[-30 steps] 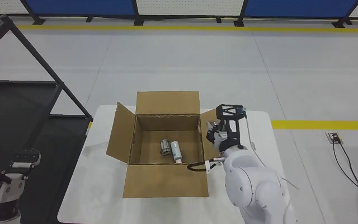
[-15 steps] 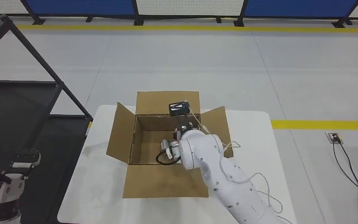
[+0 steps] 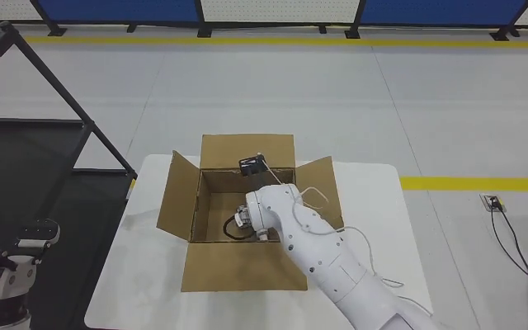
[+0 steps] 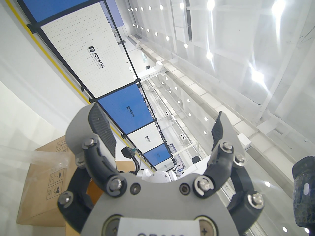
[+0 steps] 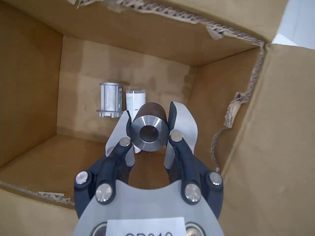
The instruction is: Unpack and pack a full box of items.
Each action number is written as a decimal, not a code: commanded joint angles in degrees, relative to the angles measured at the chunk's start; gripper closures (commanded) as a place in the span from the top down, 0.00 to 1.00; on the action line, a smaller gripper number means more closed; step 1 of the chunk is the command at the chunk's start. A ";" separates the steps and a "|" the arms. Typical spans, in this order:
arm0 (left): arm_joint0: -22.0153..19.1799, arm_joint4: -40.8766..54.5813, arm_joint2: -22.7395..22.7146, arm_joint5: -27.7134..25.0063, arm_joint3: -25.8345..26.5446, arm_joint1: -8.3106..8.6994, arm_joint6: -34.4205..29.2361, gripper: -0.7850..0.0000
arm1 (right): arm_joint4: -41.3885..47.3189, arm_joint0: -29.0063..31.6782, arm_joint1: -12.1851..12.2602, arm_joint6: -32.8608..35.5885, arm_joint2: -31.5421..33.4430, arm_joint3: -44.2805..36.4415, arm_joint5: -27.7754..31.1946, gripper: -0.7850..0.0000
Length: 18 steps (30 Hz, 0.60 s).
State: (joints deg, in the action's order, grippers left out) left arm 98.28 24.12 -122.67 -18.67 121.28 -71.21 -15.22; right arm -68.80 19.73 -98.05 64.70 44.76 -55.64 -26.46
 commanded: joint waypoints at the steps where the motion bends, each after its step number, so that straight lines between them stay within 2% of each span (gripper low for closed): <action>1: 0.00 0.00 0.00 0.00 0.00 0.00 0.00 1.00 | -0.08 0.06 0.03 -0.28 0.05 -0.15 -0.46 0.00; 15: 0.00 0.00 0.00 0.00 0.00 0.00 0.00 1.00 | 0.13 0.52 0.06 -0.95 0.27 0.18 -0.29 0.00; 18: 0.00 0.00 0.00 0.00 0.00 0.00 0.00 1.00 | 2.75 0.09 -0.21 -1.19 1.34 3.20 3.13 0.00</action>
State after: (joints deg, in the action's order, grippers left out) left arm 98.28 24.12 -122.67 -18.67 121.28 -71.21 -15.22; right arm -67.22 20.40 -98.10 63.36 45.67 -53.95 -25.04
